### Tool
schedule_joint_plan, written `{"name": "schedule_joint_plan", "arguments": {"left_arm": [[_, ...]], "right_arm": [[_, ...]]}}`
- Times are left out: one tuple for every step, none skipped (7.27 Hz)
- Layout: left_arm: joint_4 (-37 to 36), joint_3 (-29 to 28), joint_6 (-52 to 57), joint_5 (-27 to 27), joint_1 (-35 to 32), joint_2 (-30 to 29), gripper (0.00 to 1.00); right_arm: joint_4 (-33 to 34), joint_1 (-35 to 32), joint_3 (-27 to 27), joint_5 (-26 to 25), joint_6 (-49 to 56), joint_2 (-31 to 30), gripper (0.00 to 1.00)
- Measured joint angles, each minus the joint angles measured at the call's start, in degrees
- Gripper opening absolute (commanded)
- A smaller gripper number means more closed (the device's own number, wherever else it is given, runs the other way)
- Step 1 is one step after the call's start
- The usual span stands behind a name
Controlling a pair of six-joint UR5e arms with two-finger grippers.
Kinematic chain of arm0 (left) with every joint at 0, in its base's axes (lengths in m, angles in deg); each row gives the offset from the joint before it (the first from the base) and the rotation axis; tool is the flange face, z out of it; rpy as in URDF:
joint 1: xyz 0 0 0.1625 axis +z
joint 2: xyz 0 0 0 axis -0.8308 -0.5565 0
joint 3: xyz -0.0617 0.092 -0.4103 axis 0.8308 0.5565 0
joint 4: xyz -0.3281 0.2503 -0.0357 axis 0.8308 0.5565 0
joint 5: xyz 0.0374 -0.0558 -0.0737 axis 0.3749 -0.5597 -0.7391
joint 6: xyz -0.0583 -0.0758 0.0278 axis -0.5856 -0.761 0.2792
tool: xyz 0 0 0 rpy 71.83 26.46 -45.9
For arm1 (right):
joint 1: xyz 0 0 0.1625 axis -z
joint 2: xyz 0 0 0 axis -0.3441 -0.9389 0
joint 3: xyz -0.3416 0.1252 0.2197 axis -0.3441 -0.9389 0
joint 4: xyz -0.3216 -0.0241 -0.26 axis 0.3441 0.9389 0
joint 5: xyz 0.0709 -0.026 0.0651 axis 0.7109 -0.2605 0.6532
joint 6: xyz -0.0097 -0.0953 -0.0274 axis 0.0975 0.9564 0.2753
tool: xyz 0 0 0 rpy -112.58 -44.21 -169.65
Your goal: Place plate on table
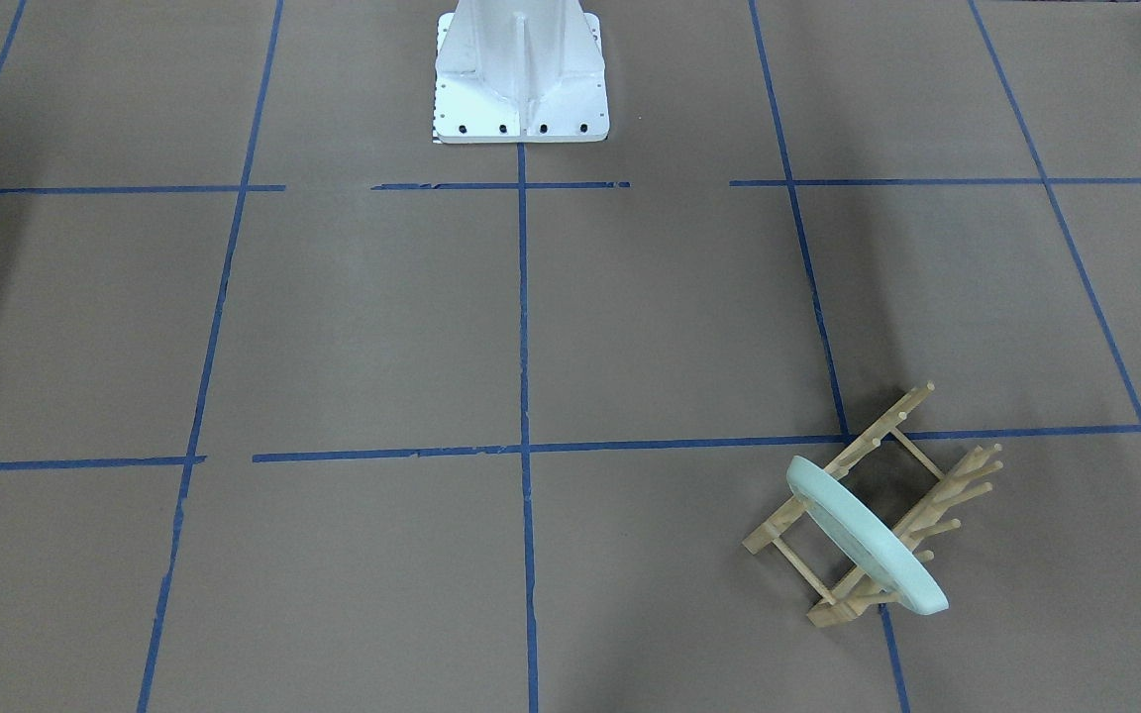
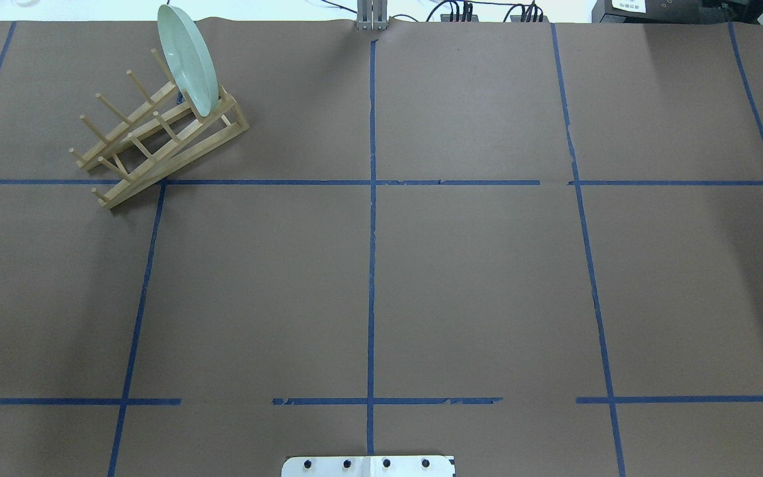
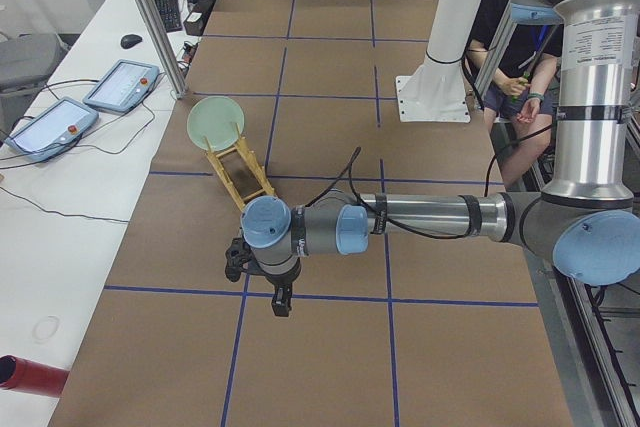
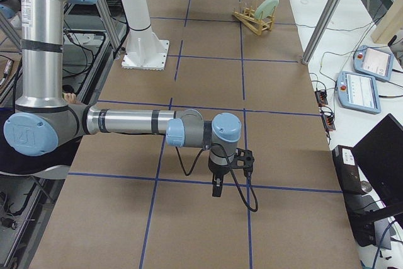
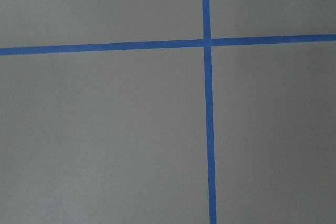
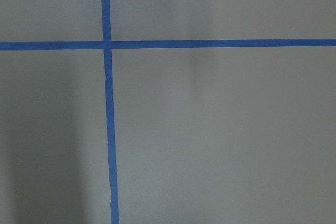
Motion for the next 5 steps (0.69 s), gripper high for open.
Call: {"name": "schedule_joint_plan", "arguments": {"left_arm": [[0.0,0.0,0.0,-0.1,0.0,0.0,1.0],[0.1,0.3,0.1,-0.3,0.0,-0.3,1.0],[0.2,1.5,0.0,-0.4,0.0,-1.0,1.0],[0.2,3.5,-0.1,-0.4,0.0,-2.3,1.0],[0.2,5.7,-1.3,-0.5,0.0,-4.3,1.0]], "right_arm": [[0.0,0.0,0.0,0.0,0.0,0.0,1.0],[0.0,0.0,0.0,0.0,0.0,0.0,1.0],[0.0,0.0,0.0,0.0,0.0,0.0,1.0],[0.0,0.0,0.0,0.0,0.0,0.0,1.0],[0.0,0.0,0.0,0.0,0.0,0.0,1.0]]}}
